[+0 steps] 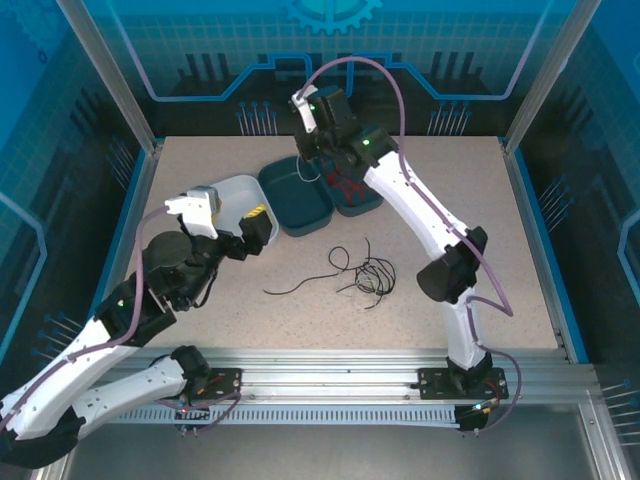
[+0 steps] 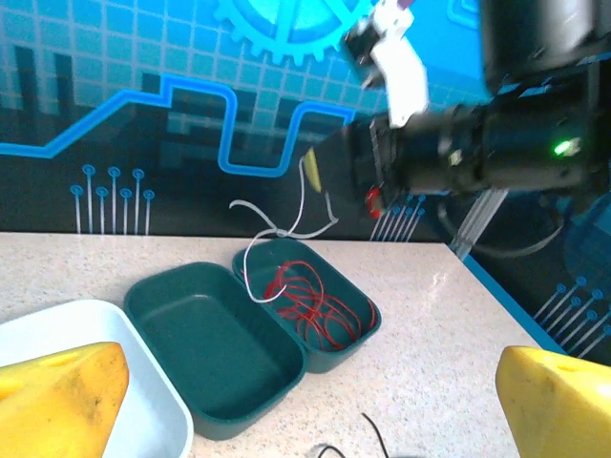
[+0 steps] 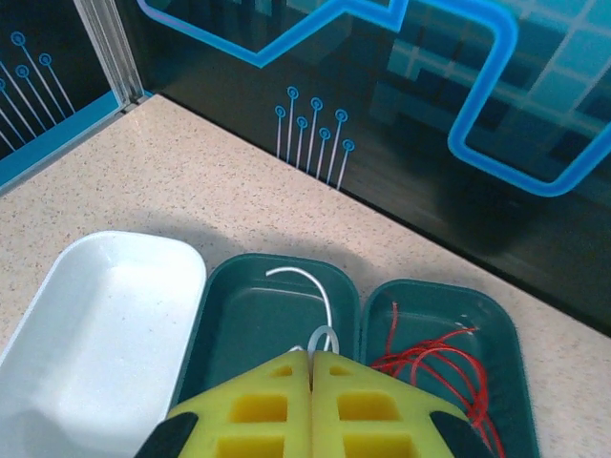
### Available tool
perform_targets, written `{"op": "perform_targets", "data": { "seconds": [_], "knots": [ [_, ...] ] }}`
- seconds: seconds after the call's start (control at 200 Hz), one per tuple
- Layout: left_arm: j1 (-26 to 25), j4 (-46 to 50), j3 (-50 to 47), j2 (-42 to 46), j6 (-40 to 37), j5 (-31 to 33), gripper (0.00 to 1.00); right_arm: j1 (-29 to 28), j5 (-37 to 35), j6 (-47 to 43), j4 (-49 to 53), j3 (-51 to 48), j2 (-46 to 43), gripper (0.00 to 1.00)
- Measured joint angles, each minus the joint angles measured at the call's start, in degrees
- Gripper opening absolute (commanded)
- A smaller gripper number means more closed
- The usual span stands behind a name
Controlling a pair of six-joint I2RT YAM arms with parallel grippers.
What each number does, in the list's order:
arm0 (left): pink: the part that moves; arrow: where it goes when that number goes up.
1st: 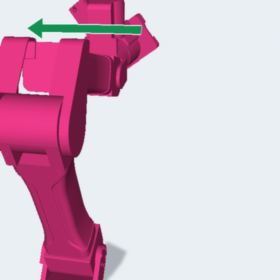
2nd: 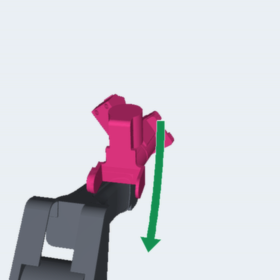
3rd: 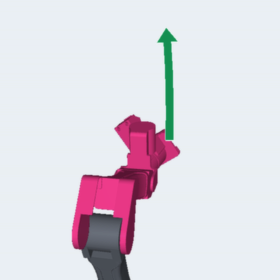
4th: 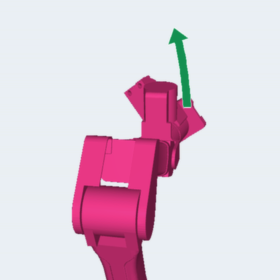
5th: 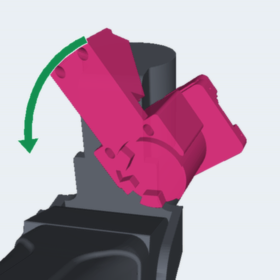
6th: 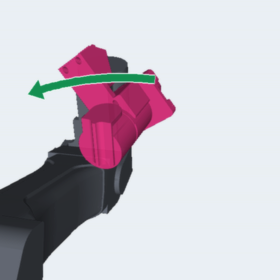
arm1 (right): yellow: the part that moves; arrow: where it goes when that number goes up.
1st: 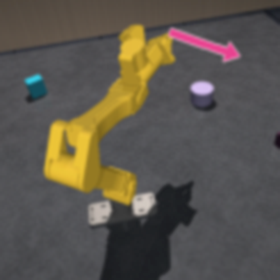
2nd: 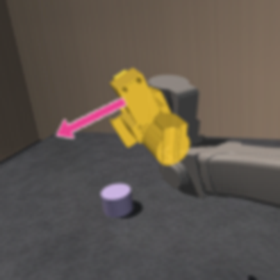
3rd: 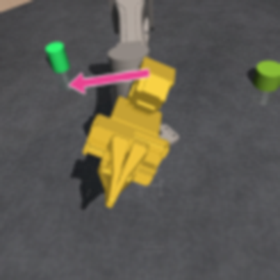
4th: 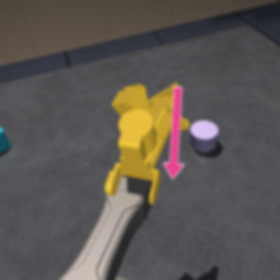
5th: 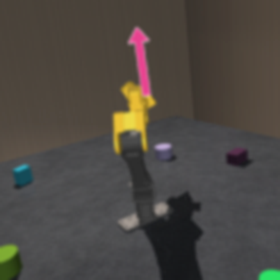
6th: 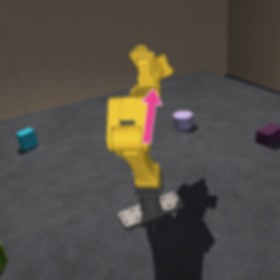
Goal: Untangle the cables
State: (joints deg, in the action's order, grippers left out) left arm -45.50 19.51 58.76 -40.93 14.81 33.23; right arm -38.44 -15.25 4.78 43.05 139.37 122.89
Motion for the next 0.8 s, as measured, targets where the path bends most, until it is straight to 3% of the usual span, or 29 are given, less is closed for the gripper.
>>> {"op": "perform_targets", "data": {
  "seconds": [0.135, 0.67, 0.795],
  "knots": [
    [0.0, 1.88, 1.95, -0.74, -0.2, 0.44, 0.99, 0.0, 0.5, 0.9, 1.53, 4.02, 5.01, 0.0],
    [1.86, 4.46, 3.43, -7.45, -1.29, 0.39, 0.99, 0.63, 1.77, 3.17, 2.34, 2.73, 11.04, 0.0],
    [3.48, 4.85, 3.43, -7.39, -1.22, -0.35, 0.99, 1.03, 2.69, 3.69, 2.36, 2.73, 13.6, 0.14]
  ]
}}
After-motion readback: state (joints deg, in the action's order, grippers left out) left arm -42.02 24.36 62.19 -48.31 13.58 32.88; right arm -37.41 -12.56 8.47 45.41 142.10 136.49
